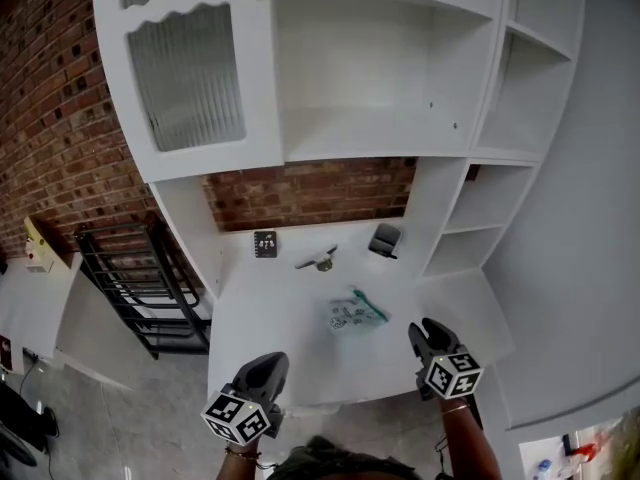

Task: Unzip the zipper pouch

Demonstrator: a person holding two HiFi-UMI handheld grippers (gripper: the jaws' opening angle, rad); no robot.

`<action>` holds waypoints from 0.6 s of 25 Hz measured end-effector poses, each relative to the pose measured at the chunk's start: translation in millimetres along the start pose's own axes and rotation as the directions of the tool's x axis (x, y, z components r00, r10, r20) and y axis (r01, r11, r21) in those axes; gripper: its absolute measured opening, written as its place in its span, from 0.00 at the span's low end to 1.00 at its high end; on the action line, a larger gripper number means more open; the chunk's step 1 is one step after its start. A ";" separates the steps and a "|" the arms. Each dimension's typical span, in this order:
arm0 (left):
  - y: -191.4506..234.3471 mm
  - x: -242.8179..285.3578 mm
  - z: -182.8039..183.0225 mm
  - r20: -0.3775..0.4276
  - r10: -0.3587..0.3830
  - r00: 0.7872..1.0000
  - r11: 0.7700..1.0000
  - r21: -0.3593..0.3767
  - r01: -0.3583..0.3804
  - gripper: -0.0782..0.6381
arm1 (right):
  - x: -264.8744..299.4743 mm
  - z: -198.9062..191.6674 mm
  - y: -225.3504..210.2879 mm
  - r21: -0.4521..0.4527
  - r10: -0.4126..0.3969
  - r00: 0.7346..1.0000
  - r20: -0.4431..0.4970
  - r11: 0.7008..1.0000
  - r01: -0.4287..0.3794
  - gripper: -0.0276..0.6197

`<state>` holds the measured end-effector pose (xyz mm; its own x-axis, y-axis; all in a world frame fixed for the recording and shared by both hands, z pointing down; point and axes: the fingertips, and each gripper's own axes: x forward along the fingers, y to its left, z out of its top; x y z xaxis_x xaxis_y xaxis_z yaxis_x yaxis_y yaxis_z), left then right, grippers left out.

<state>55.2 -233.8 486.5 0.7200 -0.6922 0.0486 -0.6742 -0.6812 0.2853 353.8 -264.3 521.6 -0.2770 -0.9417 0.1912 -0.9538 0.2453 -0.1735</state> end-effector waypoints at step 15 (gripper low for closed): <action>-17.9 -2.4 40.3 0.062 0.113 0.992 0.981 0.151 -0.122 0.12 | -61.3 73.7 59.0 -0.156 -0.054 0.977 0.204 0.984 0.087 0.07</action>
<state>58.9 -229.6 442.7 0.6274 -0.7784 0.0209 -0.7737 -0.6201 0.1297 323.1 -209.1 428.4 -0.1954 -0.9807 -0.0011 -0.9807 0.1954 -0.0037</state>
